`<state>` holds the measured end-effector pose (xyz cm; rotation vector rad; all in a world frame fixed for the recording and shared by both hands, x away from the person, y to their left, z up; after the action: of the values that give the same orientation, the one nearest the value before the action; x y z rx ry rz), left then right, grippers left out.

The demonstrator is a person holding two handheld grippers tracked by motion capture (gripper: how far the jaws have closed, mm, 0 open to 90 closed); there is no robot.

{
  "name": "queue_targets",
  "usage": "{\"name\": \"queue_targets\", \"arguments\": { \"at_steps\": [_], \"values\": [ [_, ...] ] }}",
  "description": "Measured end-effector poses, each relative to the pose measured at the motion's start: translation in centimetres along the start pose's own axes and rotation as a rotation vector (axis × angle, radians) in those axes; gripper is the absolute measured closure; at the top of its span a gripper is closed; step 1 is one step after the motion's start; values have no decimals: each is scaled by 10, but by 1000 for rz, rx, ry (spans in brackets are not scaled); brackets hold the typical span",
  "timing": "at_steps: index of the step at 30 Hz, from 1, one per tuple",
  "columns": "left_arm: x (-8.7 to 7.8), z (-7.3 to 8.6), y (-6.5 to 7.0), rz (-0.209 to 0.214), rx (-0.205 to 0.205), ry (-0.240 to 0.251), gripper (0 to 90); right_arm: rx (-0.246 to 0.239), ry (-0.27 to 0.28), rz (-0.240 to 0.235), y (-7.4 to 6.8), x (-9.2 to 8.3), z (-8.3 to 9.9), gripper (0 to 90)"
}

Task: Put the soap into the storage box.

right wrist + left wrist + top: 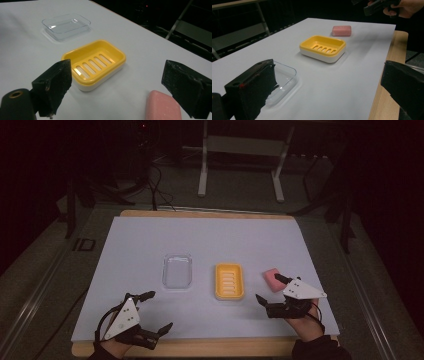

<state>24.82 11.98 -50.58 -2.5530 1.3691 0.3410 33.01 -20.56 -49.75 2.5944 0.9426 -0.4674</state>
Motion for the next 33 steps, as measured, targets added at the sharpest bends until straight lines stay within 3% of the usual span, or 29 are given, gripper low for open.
{"name": "queue_targets", "arguments": {
  "at_steps": [9, 12, 16, 21, 22, 23, 28, 31, 33],
  "values": [
    [1, 0, 1, 3, -1, -1, 6, -13, 34, -43, -5, -5, -6, 127],
    [1, 1, 0, 0, 1, -4, 6, -33, 74, -39, -4, -8, -13, 128],
    [1, 1, 0, -1, 3, -8, 6, -3, 76, -46, -1, -10, -15, 128],
    [1, 2, 0, -2, 5, -13, 6, 62, 6, -12, 8, -5, -8, 141],
    [1, 1, 0, -4, 5, -12, 6, 111, -62, -16, 12, -1, -3, 131],
    [1, 1, 0, -4, 5, -12, 6, 126, -81, -1, 14, 0, -1, 131],
    [1, 1, 0, -6, 7, -11, 6, 173, -218, 8, 18, 6, 11, 144],
    [1, 1, 0, -5, 7, -10, 6, 201, -297, -10, 20, 7, 18, 209],
    [0, 1, 0, -6, 7, -11, 6, 207, -321, -6, 22, 7, 20, 209]
  ]
}}
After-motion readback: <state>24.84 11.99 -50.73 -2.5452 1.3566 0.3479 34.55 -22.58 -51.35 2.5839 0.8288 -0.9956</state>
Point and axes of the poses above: each handheld gripper's, and its own axes: x roughly forward along the jaws, z roughly out of its underside, y roughly to its right, the point moved 9 cm from there along x, roughly forward along the jaws, and after that the axes turned 5 degrees about z, right-handed, at the moved point
